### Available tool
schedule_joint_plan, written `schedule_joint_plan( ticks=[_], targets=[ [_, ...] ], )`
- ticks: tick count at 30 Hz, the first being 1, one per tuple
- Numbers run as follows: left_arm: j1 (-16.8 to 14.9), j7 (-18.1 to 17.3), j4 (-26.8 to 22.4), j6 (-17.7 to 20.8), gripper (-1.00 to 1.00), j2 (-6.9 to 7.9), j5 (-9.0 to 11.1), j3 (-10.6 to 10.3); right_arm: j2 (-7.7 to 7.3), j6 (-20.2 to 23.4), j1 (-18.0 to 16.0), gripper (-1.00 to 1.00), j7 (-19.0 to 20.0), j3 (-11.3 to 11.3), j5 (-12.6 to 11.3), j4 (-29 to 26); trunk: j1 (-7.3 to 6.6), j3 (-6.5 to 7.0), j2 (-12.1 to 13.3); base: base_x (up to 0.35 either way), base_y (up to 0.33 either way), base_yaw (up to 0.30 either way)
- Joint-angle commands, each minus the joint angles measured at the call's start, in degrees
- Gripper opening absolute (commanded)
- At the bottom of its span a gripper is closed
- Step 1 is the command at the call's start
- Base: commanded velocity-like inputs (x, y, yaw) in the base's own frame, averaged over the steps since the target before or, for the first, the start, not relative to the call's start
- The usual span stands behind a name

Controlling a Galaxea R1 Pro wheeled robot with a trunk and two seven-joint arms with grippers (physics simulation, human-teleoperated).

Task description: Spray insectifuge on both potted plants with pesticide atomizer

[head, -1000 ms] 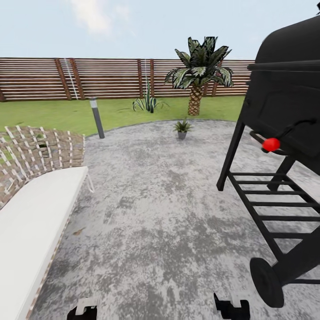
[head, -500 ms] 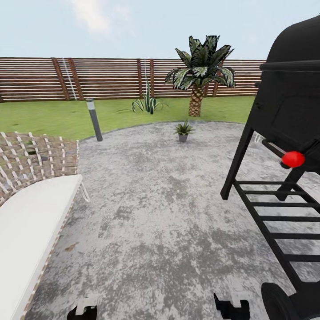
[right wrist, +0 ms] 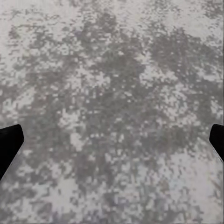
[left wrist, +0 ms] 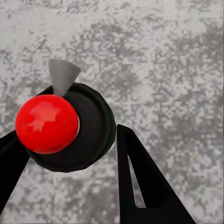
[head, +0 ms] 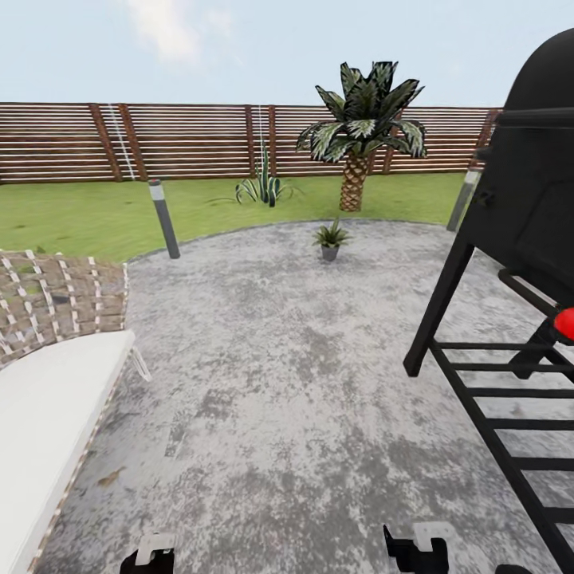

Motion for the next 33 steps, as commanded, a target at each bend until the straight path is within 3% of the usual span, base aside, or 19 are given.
schedule_joint_plan(
  ticks=[1, 33],
  targets=[
    [0.0, 0.0, 0.0, -0.2, -1.0, 0.0, 0.4, -0.1, -0.01, -0.2, 0.0, 1.0, 0.0, 0.0, 0.0, 0.0, 0.02, -0.05, 0.0, 0.327, 0.0, 0.0],
    [0.0, 0.0, 0.0, -0.2, -1.0, 0.0, 0.4, -0.1, -0.1, -0.2, 0.0, 1.0, 0.0, -0.1, 0.1, 0.0, 0.02, -0.05, 0.0, 0.326, 0.0, 0.0]
  ],
)
